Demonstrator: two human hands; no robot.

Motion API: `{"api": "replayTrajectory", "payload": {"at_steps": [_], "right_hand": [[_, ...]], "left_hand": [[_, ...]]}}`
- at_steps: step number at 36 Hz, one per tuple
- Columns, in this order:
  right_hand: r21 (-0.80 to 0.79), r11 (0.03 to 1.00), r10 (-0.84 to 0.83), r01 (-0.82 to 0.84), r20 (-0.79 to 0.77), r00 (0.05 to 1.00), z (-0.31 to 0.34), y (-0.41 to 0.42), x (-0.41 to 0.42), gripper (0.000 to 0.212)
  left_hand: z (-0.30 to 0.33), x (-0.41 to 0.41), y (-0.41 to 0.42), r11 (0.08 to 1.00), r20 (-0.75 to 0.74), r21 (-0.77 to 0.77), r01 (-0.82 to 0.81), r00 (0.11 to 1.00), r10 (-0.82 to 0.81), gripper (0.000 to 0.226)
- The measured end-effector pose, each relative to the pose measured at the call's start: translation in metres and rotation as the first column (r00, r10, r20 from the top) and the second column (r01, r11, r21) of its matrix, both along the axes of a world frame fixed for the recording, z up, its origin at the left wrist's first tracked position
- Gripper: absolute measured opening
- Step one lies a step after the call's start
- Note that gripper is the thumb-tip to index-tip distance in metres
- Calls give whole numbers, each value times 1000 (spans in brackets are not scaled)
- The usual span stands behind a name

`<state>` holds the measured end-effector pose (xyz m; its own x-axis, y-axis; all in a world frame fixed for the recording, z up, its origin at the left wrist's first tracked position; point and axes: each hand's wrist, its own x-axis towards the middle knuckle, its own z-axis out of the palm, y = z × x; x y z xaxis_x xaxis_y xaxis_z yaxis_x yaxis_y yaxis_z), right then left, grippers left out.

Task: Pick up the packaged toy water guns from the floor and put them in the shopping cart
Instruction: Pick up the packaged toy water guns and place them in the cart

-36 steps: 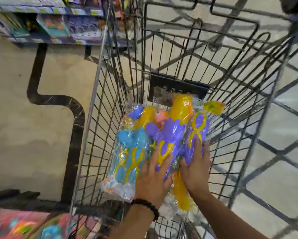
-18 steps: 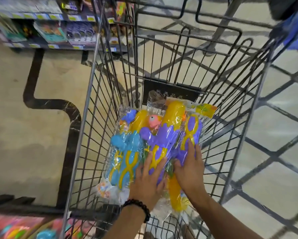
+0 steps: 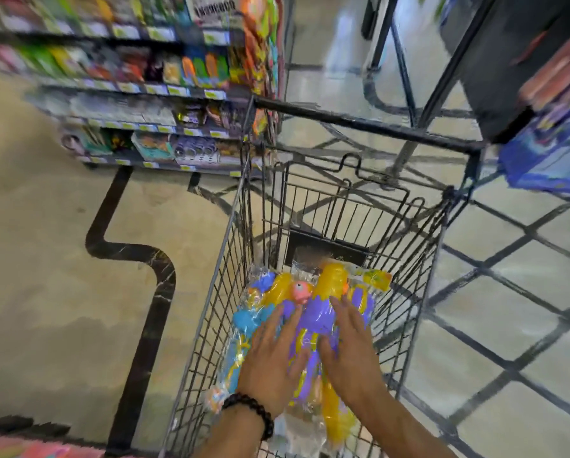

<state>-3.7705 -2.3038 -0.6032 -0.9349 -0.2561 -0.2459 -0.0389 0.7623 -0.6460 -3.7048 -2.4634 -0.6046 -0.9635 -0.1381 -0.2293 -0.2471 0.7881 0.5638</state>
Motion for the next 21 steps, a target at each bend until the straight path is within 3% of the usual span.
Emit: {"api": "replayTrajectory", "payload": {"at_steps": [11,21], "right_hand": [[-1,990,138,-144,-264,954,163,-34,-23,69],[172,929,366,-327,-549,752,294,-58,-46,70]], "left_hand": [[166,-33,-39,998,-298,-59,-22,954,4,66],[289,-13,-73,933,-418,-301,-195,907,55,62]]}}
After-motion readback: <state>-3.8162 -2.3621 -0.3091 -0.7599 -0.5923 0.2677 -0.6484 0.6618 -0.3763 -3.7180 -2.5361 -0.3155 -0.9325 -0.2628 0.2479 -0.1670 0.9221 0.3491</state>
